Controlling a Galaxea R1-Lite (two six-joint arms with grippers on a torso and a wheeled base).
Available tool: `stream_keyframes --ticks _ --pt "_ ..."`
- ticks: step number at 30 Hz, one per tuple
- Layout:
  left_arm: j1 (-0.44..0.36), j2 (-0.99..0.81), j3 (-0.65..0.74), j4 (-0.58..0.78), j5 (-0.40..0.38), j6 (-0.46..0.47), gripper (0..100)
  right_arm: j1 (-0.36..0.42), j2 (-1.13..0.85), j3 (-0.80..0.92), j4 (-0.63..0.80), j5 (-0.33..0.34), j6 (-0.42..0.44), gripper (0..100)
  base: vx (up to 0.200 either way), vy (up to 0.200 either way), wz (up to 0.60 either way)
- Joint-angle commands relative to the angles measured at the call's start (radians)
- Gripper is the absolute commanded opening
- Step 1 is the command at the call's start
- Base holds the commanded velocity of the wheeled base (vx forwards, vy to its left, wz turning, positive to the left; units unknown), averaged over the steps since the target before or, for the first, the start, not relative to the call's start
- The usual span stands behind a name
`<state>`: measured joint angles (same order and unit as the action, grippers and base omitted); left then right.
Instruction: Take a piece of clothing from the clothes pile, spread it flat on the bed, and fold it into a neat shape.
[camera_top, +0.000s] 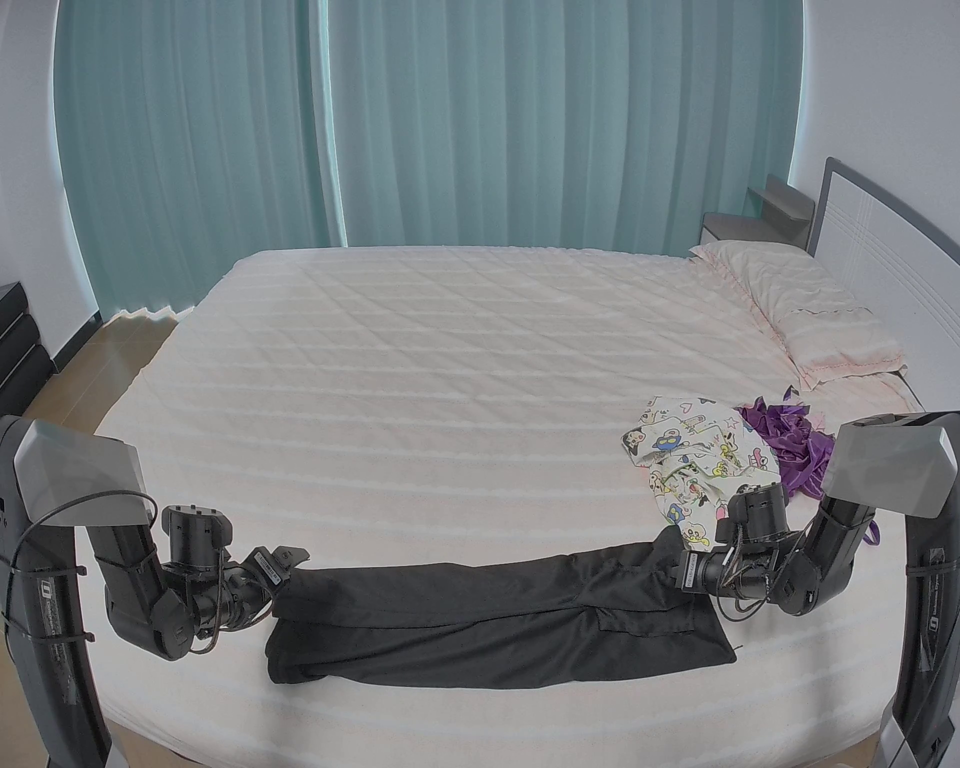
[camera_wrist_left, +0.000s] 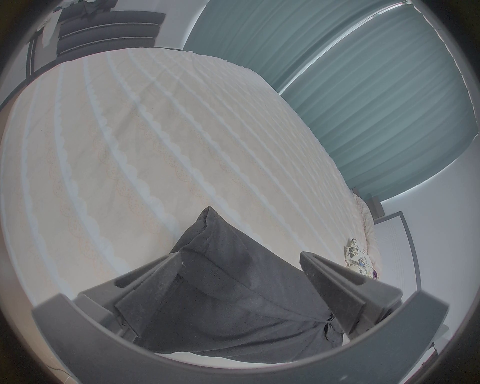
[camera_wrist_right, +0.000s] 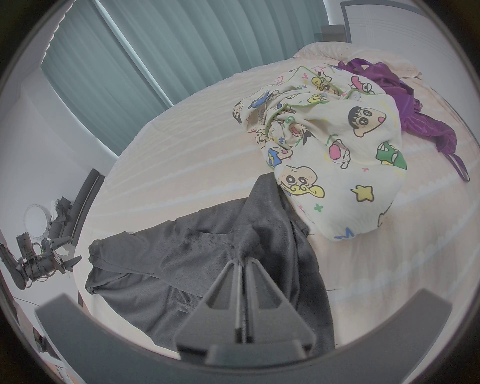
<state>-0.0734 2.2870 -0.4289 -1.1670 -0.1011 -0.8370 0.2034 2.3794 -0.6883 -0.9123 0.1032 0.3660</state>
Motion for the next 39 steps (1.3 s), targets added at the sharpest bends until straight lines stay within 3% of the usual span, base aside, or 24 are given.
stream_keyframes --ticks 1,7,13,22,27,28,39 --pt "0.000 0.005 0.001 0.000 0.000 -0.001 100 0.001 -0.015 0.007 0.000 -0.007 -0.001 0 0.000 0.000 0.00" --pt "0.000 0.005 0.002 0.000 0.000 0.001 100 0.002 -0.043 0.007 -0.036 -0.011 -0.002 0 0.000 0.000 0.00" --pt "0.000 0.006 0.002 0.000 0.000 0.001 100 0.001 -0.046 0.026 -0.191 -0.011 -0.022 0 0.000 0.000 0.00" --pt "-0.003 0.006 0.002 0.000 0.000 0.001 100 -0.016 0.086 -0.066 -0.174 -0.040 -0.087 0 0.000 0.000 0.00" --pt "-0.003 0.008 0.004 0.000 0.000 0.001 100 -0.022 0.106 -0.123 -0.086 -0.069 -0.104 0 0.000 0.000 0.00" --pt "-0.003 0.008 0.004 0.000 0.000 0.001 100 -0.022 0.106 -0.137 -0.069 -0.073 -0.104 100 0.000 0.000 0.00" --pt "-0.005 0.006 0.004 0.000 0.000 0.001 100 -0.018 0.058 -0.257 -0.022 -0.083 -0.104 100 0.000 0.000 0.00"
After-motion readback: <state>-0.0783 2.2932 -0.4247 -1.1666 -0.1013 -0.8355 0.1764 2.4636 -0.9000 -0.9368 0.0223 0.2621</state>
